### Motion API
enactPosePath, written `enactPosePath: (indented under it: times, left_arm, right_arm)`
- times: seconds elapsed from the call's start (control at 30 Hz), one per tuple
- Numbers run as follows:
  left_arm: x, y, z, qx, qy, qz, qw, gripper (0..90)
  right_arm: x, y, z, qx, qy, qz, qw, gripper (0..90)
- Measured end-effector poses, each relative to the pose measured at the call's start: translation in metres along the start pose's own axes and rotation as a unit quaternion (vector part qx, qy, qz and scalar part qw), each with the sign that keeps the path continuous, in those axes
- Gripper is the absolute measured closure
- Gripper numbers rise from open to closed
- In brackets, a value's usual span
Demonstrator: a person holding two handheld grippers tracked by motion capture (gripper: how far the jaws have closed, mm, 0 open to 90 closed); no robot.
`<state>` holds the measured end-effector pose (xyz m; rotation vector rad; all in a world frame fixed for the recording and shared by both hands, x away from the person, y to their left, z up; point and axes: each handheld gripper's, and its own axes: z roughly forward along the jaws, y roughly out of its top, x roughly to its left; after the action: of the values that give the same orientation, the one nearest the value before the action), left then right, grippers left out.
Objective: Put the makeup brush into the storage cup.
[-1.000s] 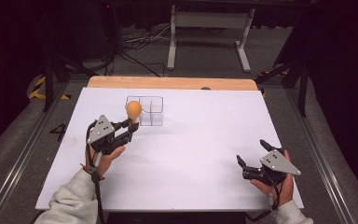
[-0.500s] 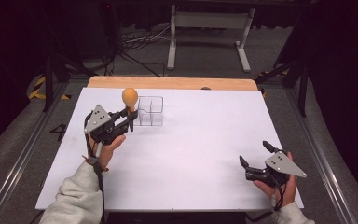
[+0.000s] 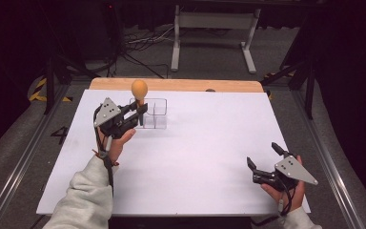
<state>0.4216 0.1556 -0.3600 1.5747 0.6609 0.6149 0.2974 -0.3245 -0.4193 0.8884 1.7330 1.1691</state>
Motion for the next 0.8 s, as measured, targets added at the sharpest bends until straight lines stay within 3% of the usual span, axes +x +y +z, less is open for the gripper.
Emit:
enactPosePath:
  times: [0.33,0.8]
  left_arm:
    - [0.003,0.015,0.019,-0.009,0.005,-0.001,1.0000,70.5]
    - [0.002,0.023,0.046,-0.015,0.000,-0.001,0.9999,70.5]
  right_arm:
    - [0.001,0.001,0.000,-0.004,0.000,0.000,1.0000,6.5]
    - [0.000,0.001,0.000,-0.001,0.002,0.007,1.0000,7.1]
